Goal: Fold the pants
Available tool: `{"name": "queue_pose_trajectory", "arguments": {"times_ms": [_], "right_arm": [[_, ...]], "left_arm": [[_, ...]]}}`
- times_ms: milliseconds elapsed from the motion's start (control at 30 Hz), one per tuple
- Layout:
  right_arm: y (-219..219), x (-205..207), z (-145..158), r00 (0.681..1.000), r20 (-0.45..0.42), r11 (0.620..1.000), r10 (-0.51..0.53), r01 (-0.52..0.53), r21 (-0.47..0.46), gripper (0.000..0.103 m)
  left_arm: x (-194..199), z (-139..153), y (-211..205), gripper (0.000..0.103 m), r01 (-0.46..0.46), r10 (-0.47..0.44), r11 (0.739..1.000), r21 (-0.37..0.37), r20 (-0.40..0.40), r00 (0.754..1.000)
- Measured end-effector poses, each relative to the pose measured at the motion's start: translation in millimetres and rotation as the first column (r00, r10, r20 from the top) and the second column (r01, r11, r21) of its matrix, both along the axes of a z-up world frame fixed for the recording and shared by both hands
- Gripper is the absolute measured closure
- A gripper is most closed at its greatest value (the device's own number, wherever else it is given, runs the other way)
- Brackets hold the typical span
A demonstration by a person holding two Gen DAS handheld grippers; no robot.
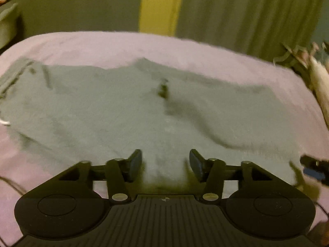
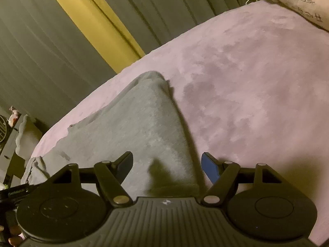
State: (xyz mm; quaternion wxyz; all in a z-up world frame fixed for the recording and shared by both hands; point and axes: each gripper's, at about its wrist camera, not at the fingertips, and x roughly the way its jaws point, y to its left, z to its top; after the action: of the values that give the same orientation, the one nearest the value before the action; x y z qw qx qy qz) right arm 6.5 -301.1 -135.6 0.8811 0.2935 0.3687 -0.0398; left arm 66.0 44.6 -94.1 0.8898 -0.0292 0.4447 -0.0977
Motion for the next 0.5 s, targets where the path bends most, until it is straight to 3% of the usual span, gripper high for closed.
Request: {"name": "queue_pose_trajectory", "arguments": {"times_ms": [33,100,133,500], "right_arm": [[2.4,0.5,0.2,1.0,-0.001,1.0,0.005,-0.005,-0.006,0.029],[6.6,0.9,1.1,1.0,-0.002,1.0,0.015,-0.015,-0.015,0.028],[8.1,1.0,1.6,1.0,-0.001,1.0,0.022,-0.022,-0.018,0.028],[12.5,4.6,6.9,1.0,0.007,0.999,0.021,-0.021,-0.037,0.028]], "left_arm": [[4.3,-6.5,-5.0,0.076,0.013,-0.012,1.0,0.009,-0.025,1.0],[6.5,-16.6,-12.8,0.081,0.012,-0.01,0.998,0.058,-0.036,0.999],[6.2,-19.4,-14.0,0.089,0.01,-0.007,0.996,0.087,-0.03,1.0],[-0.6,-10.1,10.9,0.097,-0.047,0.049,0.998,0.035,-0.058,0.997]]}}
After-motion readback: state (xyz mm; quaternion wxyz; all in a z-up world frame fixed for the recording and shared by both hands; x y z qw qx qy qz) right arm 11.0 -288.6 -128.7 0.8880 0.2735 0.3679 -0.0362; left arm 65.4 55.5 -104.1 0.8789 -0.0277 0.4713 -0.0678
